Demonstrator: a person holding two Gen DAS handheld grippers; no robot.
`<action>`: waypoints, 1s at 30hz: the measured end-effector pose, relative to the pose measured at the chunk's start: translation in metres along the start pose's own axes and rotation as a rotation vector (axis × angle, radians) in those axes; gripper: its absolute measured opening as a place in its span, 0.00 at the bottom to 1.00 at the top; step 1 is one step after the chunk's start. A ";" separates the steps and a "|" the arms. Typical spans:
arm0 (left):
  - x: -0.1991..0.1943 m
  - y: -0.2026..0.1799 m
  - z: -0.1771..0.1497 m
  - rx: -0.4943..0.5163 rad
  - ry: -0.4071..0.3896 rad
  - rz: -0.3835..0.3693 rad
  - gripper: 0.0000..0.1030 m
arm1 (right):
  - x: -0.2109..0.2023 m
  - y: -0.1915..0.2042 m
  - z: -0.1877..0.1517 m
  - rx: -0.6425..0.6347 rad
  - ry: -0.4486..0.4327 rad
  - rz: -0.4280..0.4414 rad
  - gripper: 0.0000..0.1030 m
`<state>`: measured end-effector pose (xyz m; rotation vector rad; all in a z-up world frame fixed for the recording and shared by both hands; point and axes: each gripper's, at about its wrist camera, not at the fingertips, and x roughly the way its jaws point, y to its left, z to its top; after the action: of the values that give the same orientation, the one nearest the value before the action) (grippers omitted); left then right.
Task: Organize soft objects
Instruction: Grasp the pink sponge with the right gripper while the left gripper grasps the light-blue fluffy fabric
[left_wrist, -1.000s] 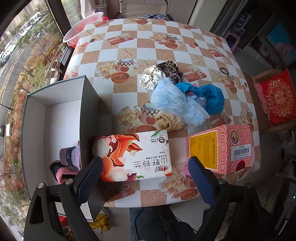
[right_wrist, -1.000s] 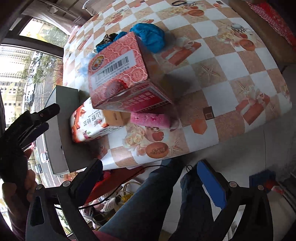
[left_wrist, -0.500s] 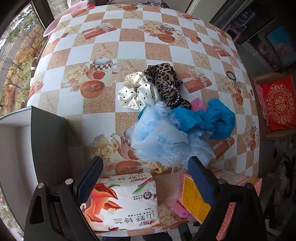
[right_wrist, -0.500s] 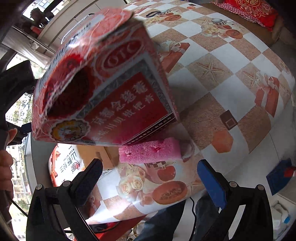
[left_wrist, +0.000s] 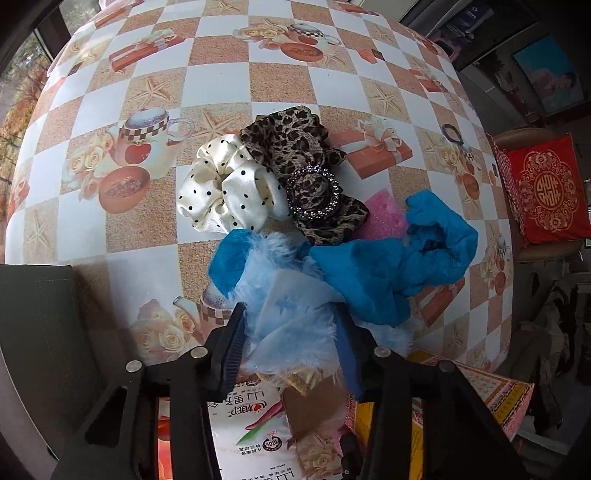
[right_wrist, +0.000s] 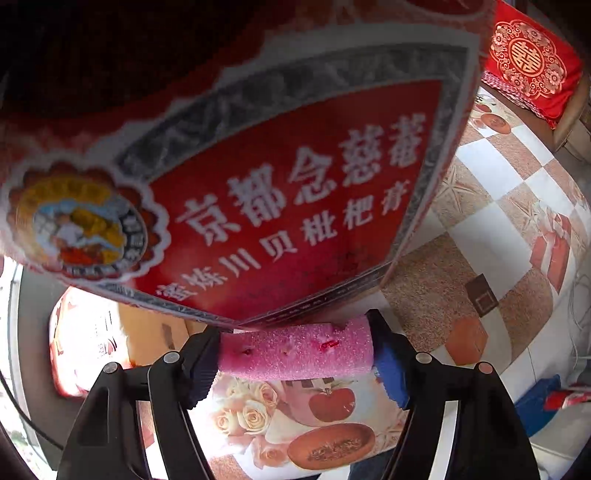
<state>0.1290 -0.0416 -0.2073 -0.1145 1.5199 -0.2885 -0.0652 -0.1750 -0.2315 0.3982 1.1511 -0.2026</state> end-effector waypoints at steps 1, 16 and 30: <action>0.000 0.000 0.001 0.009 -0.001 -0.009 0.30 | -0.001 -0.002 0.000 0.002 0.007 0.006 0.71; -0.056 0.007 -0.010 0.113 -0.125 -0.059 0.11 | -0.070 -0.048 -0.014 0.022 0.048 0.046 0.71; -0.107 -0.007 -0.018 0.194 -0.211 -0.077 0.11 | -0.129 -0.075 0.054 0.145 -0.052 -0.016 0.71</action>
<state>0.1075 -0.0191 -0.1032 -0.0480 1.2731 -0.4688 -0.0978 -0.2717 -0.1100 0.5085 1.0926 -0.3099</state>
